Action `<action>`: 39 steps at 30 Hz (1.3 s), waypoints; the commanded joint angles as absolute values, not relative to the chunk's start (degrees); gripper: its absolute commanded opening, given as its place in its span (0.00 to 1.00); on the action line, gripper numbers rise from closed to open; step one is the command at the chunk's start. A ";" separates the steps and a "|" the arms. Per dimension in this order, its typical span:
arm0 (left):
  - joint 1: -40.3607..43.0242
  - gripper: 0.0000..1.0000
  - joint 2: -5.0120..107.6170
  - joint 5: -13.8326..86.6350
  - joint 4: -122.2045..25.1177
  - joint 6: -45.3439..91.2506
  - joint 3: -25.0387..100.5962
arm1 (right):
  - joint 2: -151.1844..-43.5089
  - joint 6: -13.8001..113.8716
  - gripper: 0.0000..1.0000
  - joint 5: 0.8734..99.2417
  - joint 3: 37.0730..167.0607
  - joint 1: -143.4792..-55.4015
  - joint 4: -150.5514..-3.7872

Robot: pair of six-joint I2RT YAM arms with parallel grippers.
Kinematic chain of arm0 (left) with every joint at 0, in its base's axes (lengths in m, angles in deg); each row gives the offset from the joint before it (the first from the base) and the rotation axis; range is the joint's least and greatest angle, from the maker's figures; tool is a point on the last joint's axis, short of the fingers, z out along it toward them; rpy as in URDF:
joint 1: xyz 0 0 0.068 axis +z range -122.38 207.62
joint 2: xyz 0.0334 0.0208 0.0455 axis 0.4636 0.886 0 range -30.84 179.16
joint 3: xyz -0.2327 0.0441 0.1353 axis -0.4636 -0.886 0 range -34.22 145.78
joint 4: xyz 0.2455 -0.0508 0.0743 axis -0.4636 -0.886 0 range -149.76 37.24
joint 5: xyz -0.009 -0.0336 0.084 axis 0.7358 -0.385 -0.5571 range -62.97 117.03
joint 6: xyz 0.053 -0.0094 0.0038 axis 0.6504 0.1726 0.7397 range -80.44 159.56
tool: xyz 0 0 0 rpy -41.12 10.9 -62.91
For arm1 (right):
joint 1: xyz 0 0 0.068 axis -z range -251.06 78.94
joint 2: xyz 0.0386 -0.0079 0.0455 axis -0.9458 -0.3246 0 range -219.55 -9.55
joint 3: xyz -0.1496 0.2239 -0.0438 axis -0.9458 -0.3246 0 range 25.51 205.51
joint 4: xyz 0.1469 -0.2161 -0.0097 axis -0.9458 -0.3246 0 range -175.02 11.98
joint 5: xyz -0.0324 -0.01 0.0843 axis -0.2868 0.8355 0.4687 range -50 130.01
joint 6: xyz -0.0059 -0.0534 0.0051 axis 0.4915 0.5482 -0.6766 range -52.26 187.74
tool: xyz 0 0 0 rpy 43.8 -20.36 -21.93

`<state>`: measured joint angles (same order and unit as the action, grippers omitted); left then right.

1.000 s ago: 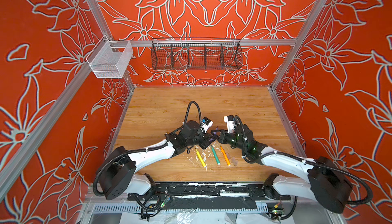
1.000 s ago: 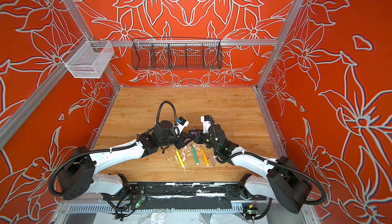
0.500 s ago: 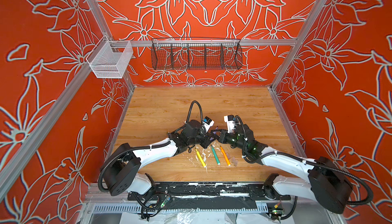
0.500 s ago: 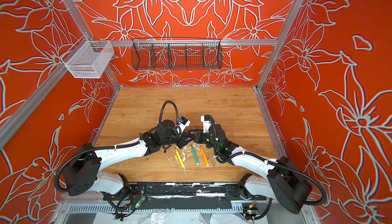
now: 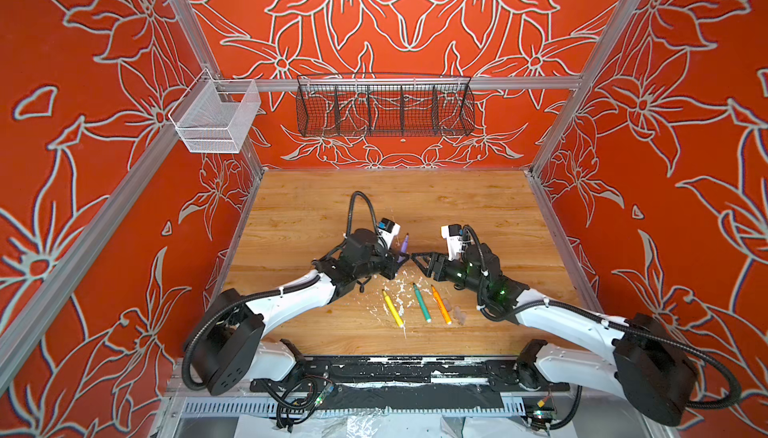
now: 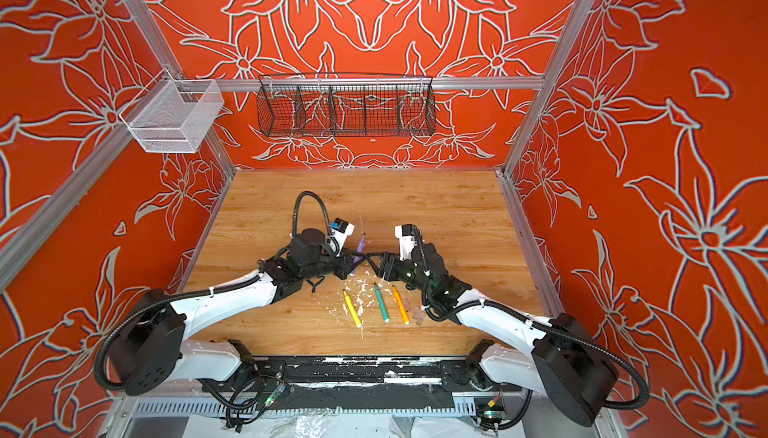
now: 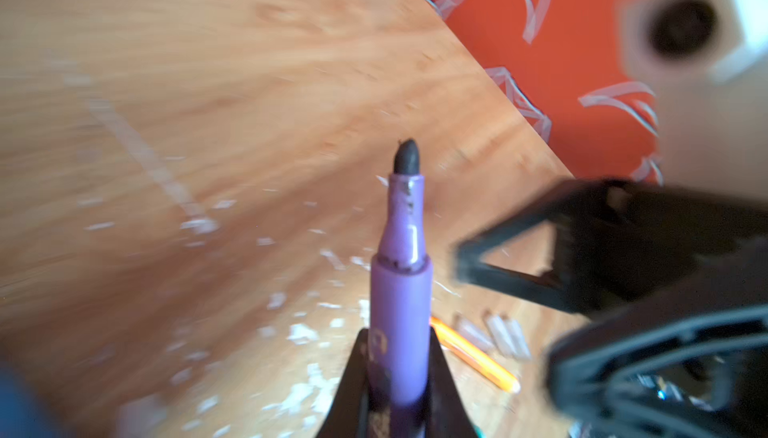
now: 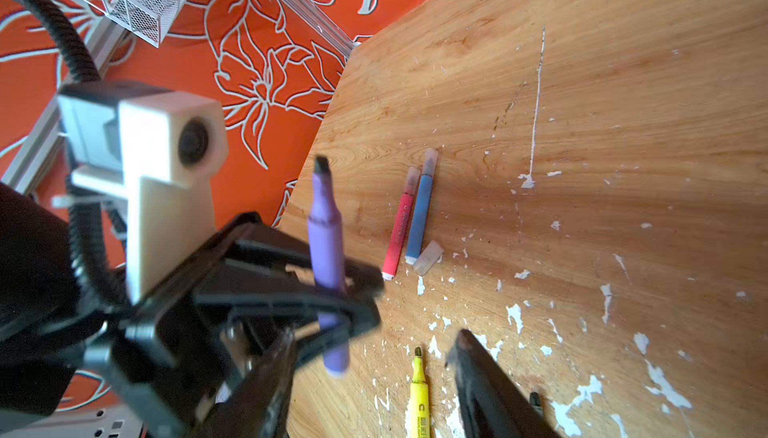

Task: Insert the pens into the pen caps
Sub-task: 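Swing the right gripper over to the translucent cap beside the blue marker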

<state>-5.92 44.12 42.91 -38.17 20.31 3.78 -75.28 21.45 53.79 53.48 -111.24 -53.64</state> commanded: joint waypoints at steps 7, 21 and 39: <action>0.24 0.00 28.23 26.67 -39.46 15.29 -5.35 | -78.28 28.58 0.60 40.76 66.53 -111.95 -77.13; 0.37 0.00 24.10 21.22 -40.55 13.42 -7.24 | -101.93 36.62 0.51 31.62 89.98 -119.72 -99.19; 3.34 0.00 19.04 11.31 -45.58 9.08 -9.47 | -127.41 32.58 0.49 31.77 115.81 -123.79 -110.72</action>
